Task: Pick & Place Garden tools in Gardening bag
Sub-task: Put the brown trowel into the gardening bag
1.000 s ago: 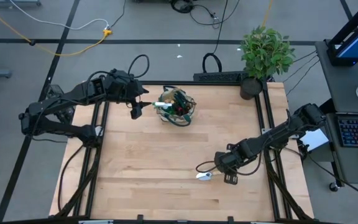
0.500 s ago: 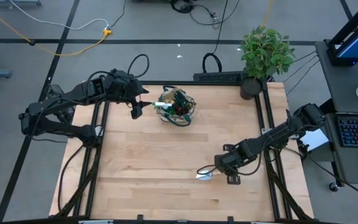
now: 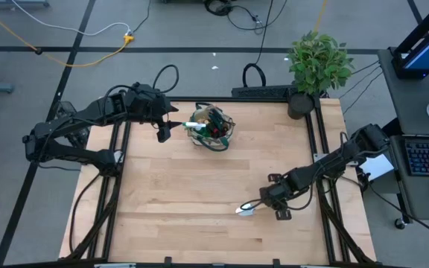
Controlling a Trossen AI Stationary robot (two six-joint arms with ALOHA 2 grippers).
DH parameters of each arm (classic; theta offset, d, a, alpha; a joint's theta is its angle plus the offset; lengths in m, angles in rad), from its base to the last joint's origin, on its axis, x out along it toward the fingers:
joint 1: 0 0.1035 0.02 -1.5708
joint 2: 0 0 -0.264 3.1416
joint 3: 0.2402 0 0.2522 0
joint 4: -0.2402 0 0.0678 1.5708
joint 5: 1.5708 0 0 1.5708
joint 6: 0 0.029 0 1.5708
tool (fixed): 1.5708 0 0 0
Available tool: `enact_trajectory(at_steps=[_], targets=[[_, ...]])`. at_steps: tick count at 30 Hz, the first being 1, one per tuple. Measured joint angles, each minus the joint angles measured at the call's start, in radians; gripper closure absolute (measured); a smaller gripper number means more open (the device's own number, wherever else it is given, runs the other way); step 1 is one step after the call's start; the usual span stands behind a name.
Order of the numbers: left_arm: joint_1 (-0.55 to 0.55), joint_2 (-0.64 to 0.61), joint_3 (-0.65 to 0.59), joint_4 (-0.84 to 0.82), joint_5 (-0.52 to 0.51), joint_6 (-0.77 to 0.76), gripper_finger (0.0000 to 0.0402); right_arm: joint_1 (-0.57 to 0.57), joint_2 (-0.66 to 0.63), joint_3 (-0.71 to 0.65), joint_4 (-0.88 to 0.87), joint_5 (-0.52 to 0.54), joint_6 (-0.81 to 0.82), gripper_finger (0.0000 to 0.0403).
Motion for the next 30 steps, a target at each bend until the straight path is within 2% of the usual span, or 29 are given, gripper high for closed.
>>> enact_trajectory(at_steps=[8, 16, 20, 26, 30], targets=[[0.000, 0.000, 0.000, 0.001, 0.000, -0.004, 0.0147, 0.000, -0.005, -0.066, 0.027, 0.001, 0.000, 0.0276], [0.000, 0.000, 0.000, 0.002, 0.000, -0.028, 0.0146, -0.001, -0.003, -0.073, 0.024, 0.008, -0.005, 0.0344], [0.000, 0.000, 0.000, 0.008, 0.001, -0.060, 0.0147, -0.002, -0.002, -0.074, 0.026, 0.012, -0.004, 0.0344], [0.000, 0.000, 0.000, 0.036, 0.110, -0.124, 0.0146, -0.019, -0.002, -0.052, -0.005, 0.079, 0.015, 0.0344], [-0.001, 0.000, 0.000, 0.084, 0.194, -0.158, 0.0146, -0.041, 0.004, 0.000, -0.082, 0.143, -0.047, 0.0344]])
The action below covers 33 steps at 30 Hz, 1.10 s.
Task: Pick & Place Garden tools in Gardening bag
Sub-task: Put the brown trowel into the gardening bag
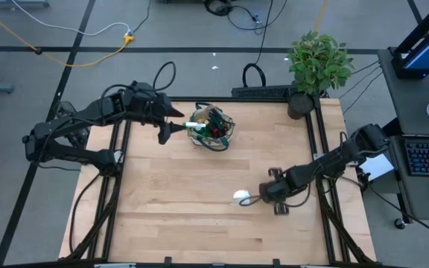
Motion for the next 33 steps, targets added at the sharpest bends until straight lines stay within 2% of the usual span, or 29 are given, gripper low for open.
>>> enact_trajectory(at_steps=[4, 8, 20, 26, 33], targets=[[-0.002, 0.000, 0.000, 0.039, 0.053, -0.003, 0.0147, -0.027, 0.000, 0.071, -0.084, 0.112, -0.060, 0.0344], [-0.020, 0.000, 0.000, 0.043, 0.061, 0.008, 0.0146, -0.057, -0.001, 0.135, -0.140, 0.168, -0.109, 0.0344], [-0.088, 0.000, 0.000, 0.043, 0.061, 0.012, 0.0146, -0.100, -0.002, 0.274, -0.222, 0.274, -0.292, 0.0344], [-0.133, 0.010, 0.000, 0.073, 0.061, -0.013, 0.0146, -0.101, -0.004, 0.373, -0.278, 0.451, -0.458, 0.0344], [-0.167, 0.036, 0.000, 0.210, 0.079, -0.136, 0.0146, -0.119, -0.004, 0.479, -0.259, 0.737, -0.768, 0.0344]])
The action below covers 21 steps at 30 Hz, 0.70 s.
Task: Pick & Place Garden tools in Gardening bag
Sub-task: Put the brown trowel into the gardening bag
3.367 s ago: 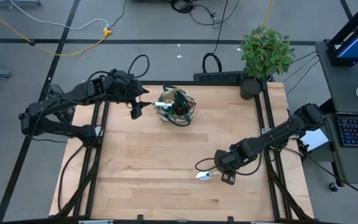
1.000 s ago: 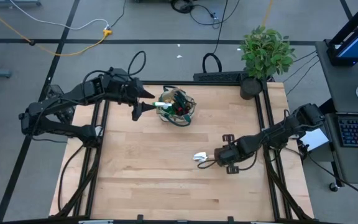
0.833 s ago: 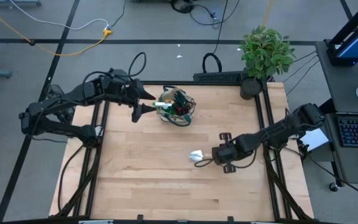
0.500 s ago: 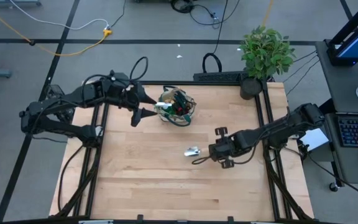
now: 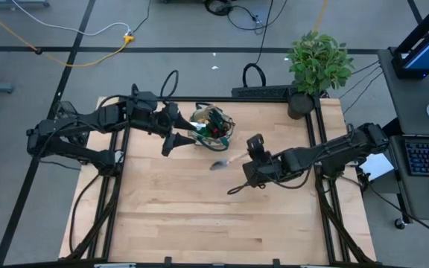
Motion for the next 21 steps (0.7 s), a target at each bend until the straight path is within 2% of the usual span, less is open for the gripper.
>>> enact_trajectory(at_steps=[4, 7, 11, 15, 17, 21], targets=[[-0.004, 0.024, 0.000, 0.040, 0.046, -0.079, 0.0146, -0.011, 0.000, 0.030, 0.112, 0.166, -0.245, 0.0344], [-0.004, 0.052, 0.000, 0.065, 0.064, -0.151, 0.0146, -0.011, 0.000, 0.033, 0.264, 0.269, -0.490, 0.0344], [-0.004, 0.089, 0.000, 0.097, 0.069, -0.220, 0.0146, -0.011, 0.000, 0.033, 0.475, 0.330, -0.816, 0.0344], [-0.004, 0.125, 0.000, 0.175, 0.120, -0.261, 0.0147, -0.011, 0.000, 0.033, 0.651, 0.359, -1.069, 0.0344], [-0.003, 0.139, 0.000, 0.224, 0.129, -0.270, 0.0147, -0.011, 0.000, 0.033, 0.702, 0.374, -1.144, 0.0344], [-0.003, 0.155, 0.000, 0.266, 0.130, -0.284, 0.0146, -0.012, 0.000, 0.033, 0.710, 0.374, -1.166, 0.0344]])
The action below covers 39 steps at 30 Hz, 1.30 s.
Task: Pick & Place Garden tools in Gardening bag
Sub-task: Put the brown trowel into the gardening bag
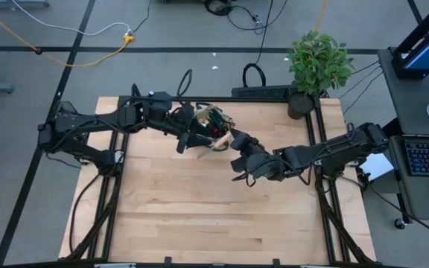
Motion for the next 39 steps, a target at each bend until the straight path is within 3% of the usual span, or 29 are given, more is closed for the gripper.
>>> enact_trajectory(at_steps=[22, 39], targets=[[-0.006, 0.157, 0.001, 0.143, 0.071, -0.128, 0.0147, 0.009, 0.031, -0.001, 0.053, -0.131, -0.086, 0.0344], [-0.027, 0.175, 0.000, 0.127, 0.064, -0.131, 0.0147, 0.006, 0.035, -0.001, 0.082, -0.186, -0.093, 0.0344]])
